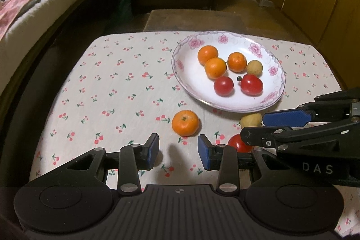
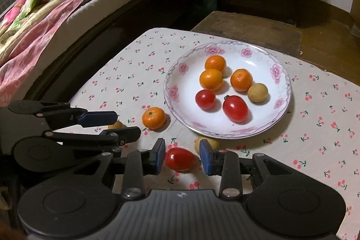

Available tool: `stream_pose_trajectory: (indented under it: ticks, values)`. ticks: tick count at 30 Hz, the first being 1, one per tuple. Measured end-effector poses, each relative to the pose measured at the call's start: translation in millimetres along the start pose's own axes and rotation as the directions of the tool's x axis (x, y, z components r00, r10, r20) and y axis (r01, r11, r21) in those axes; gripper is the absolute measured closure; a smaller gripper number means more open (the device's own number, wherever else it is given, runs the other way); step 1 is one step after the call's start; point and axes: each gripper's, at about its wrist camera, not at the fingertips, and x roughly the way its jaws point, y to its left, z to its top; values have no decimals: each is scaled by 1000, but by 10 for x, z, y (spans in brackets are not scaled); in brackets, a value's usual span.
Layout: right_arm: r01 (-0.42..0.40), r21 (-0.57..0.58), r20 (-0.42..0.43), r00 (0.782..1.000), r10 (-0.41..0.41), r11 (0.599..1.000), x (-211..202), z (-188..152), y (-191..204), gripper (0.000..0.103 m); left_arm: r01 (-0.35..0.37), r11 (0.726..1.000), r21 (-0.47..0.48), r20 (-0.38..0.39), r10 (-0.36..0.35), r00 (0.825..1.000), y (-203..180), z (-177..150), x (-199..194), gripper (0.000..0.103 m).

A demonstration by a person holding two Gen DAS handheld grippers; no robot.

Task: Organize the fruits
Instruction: 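Withdraw both grippers from the plate toward the remaining loose fruits, then move the left gripper to a brown round fruit while the right gripper approaches an elongated red tomato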

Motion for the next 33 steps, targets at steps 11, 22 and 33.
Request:
stream_pose_trajectory:
  ticks: [11,22,33]
  values:
    - [-12,-13,-40,999,12,1000,106,-42,38,69,1,1000,17,-28,-1,1000,34,-98,41,56]
    - [-8,-34,-60,998,6,999,208,-63,79,69,6,1000,25,-48,-5,999,74,-187,83,55]
    - [-6,-46,-60,998,3,999,227,-54,87,68,15,1000,17,-46,-14,999,117,-218,92,53]
